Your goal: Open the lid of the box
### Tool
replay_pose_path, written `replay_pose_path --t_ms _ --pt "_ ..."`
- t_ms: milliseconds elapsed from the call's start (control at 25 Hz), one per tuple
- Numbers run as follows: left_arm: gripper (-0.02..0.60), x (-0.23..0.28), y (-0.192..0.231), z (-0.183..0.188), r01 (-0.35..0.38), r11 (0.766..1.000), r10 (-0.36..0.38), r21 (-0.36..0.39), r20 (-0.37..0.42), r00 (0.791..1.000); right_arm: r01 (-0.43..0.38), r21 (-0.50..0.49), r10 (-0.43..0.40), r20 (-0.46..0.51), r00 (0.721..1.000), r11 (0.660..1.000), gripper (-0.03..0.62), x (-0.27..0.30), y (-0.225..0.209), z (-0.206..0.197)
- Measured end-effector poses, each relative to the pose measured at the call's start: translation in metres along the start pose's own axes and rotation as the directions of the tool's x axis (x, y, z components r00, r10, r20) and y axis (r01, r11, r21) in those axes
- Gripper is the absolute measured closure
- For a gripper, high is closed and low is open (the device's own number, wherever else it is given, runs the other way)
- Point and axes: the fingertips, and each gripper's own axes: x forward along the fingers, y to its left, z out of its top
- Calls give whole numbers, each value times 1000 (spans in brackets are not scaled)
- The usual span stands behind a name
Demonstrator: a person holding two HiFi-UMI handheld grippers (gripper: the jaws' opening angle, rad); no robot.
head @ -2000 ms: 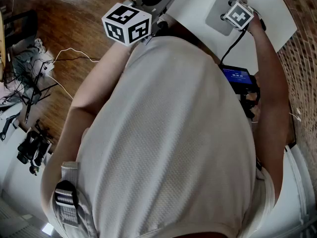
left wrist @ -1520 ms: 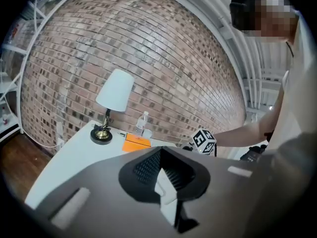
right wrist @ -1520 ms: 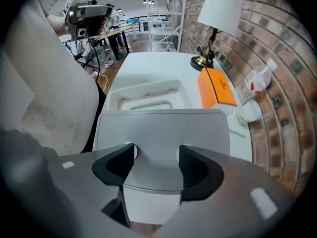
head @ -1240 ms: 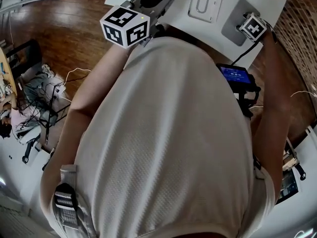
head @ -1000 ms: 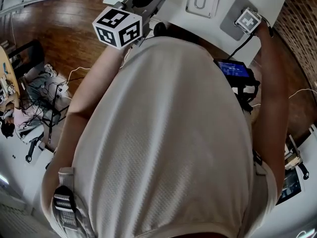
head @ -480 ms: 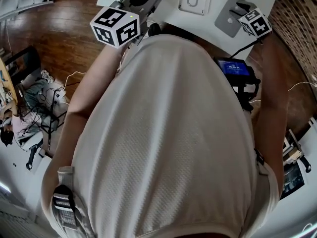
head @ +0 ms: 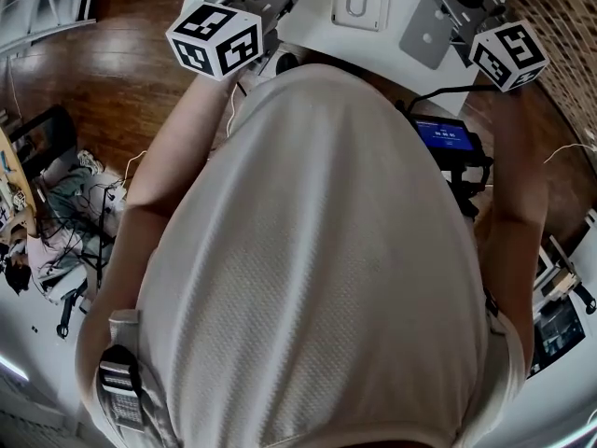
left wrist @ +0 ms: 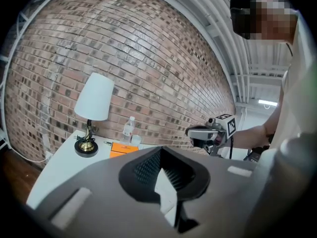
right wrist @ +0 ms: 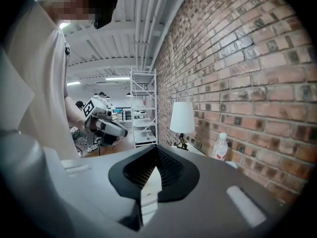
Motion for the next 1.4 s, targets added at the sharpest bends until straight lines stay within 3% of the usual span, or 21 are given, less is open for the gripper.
replay_pose_path --t_ms 160,1400 --pt "581 6 2 12 14 1000 -14 12 26 1000 1 -18 -1 23 1000 1000 594 1 7 15" --pt "581 6 1 20 14 1000 -15 15 45 999 -67 -66 67 -8 998 996 594 14 30 13"
